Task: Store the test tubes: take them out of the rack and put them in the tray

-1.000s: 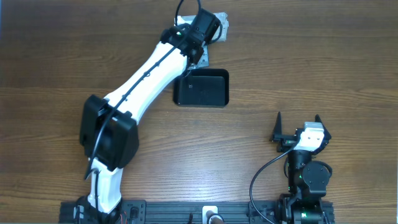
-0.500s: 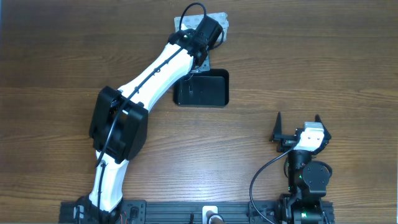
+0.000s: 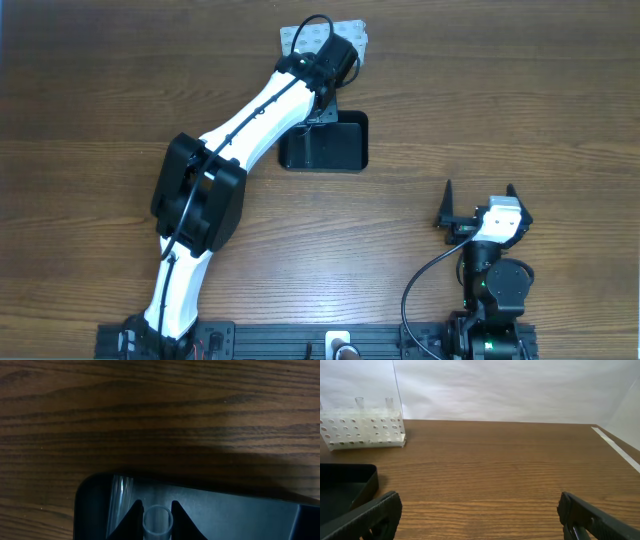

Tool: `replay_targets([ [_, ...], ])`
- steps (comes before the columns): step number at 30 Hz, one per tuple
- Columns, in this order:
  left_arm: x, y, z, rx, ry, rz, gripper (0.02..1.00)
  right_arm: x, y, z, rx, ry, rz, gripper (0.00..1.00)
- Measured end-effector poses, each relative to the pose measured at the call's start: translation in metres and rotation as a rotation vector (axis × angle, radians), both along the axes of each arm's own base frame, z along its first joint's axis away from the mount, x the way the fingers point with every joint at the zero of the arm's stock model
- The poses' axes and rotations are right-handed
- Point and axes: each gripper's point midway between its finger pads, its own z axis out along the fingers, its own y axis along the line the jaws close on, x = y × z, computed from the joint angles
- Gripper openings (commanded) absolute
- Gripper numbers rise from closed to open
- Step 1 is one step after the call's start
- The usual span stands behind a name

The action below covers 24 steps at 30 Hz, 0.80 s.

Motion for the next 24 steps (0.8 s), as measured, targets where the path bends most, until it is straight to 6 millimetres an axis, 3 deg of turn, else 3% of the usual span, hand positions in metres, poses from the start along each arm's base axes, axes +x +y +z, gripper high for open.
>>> replay_targets([
  [5,0.000,0.000,0.000,-0.002,0.002,-0.001,0.325,0.000,0.000,0.000,0.000,0.000,0.000,0.993],
  [11,-0.001,-0.001,0.000,-0.006,0.004,0.002,0.424,0.000,0.000,0.000,0.000,0.000,0.000,0.993],
  [15,0.000,0.001,0.018,-0.011,-0.028,-0.007,0.601,0.000,0.000,0.000,0.000,0.000,0.000,0.993],
  [16,0.003,0.001,0.032,-0.021,-0.064,-0.011,0.680,0.000,0.000,0.000,0.000,0.000,0.000,0.991],
  [18,0.012,0.001,0.064,-0.038,-0.156,-0.030,0.724,0.000,0.000,0.000,0.000,0.000,0.000,0.991],
  [21,0.027,0.004,0.147,-0.084,-0.377,-0.064,0.822,0.000,0.000,0.000,0.000,0.000,0.000,0.991],
  [22,0.030,0.010,0.192,-0.111,-0.490,-0.073,0.853,0.000,0.000,0.000,0.000,0.000,0.000,0.991],
  [24,0.033,0.024,0.242,-0.132,-0.615,-0.077,0.886,0.000,0.000,0.000,-0.001,0.000,0.000,0.993],
])
